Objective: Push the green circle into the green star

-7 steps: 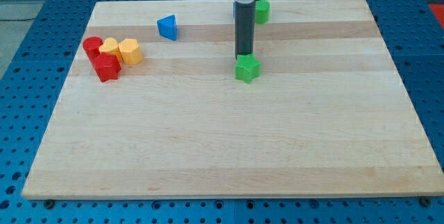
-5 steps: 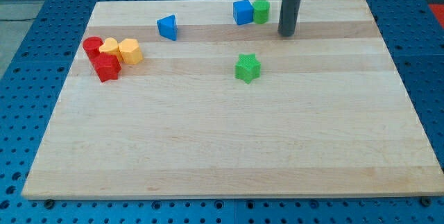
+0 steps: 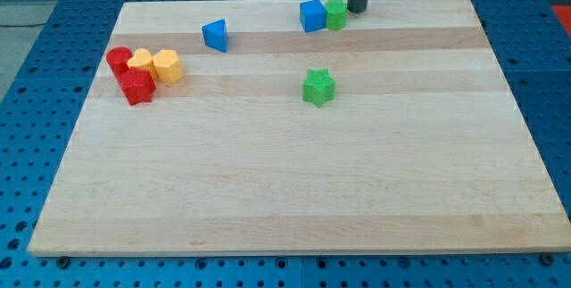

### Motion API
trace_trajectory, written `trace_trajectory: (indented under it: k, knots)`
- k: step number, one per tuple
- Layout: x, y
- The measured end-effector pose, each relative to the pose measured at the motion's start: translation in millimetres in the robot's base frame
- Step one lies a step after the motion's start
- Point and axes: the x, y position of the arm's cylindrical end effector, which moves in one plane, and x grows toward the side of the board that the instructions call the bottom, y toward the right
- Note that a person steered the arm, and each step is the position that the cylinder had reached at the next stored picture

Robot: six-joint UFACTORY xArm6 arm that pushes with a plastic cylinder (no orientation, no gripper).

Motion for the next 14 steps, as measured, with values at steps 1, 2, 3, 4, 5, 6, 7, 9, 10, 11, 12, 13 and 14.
trace_trajectory:
  k: [1,2,3,4,5,6,7,9,10,11,12,13,14]
  knots:
    - [8,-18]
    - [-12,-21]
    - [-30,-21]
    - [-14,-22]
    - [17,-23]
    - [32,-29]
    - [18,-32]
    - [14,-49]
    - [38,-59]
    - [63,-70]
    - [63,-86]
    - [58,-111]
    - [72,-112]
